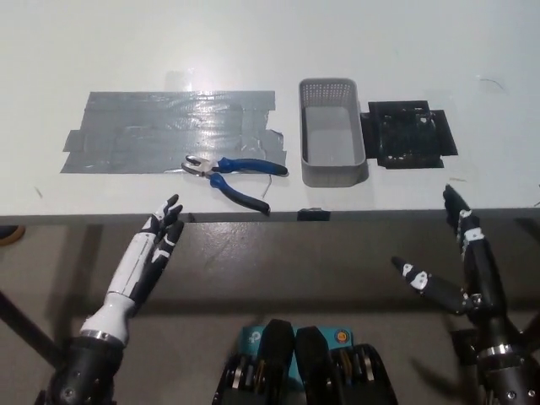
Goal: The robot picks the blue plier placed on top of the container and places it on the grey area of the table
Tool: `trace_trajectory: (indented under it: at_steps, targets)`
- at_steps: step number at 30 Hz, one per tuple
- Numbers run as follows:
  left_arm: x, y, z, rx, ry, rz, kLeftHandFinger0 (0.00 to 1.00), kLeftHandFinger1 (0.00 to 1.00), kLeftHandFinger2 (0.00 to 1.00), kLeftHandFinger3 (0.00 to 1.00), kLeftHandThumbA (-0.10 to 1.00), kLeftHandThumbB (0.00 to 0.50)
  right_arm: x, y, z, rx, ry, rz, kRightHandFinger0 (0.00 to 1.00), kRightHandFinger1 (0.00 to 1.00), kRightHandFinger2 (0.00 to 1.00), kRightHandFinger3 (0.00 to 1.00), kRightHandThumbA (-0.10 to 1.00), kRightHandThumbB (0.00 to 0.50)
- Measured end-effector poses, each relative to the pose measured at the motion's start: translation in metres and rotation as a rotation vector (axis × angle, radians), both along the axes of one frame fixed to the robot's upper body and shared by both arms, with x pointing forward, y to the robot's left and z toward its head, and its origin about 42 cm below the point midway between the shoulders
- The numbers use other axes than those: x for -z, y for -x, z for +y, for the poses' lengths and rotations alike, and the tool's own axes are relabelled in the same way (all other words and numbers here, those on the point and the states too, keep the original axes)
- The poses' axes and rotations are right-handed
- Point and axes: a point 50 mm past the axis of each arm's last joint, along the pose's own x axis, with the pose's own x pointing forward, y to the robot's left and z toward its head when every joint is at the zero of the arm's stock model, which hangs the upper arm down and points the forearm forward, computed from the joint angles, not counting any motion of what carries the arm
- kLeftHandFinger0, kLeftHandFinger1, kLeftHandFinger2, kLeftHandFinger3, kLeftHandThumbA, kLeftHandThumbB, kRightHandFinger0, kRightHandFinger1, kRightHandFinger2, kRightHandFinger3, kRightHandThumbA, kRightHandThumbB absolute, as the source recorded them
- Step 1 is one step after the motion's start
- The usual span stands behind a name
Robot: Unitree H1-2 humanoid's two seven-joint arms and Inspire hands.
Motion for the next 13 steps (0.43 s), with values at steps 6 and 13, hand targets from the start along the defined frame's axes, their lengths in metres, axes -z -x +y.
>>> trace_trajectory:
  at_steps: [6,13]
  targets:
    - [-0.002,0.008,0.004,-0.011,0.006,-0.012,1.0,1.0,1.0,1.0,1.0,0.131,0.004,0.003,0.0,-0.024,-0.032,-0.002,1.0,1.0,1.0,1.0,0.85,0.108]
    - [-0.001,0.014,0.006,-0.016,0.012,-0.013,1.0,1.0,1.0,1.0,1.0,0.12,0.011,0.01,0.0,-0.034,-0.034,0.011,1.0,1.0,1.0,1.0,0.86,0.135]
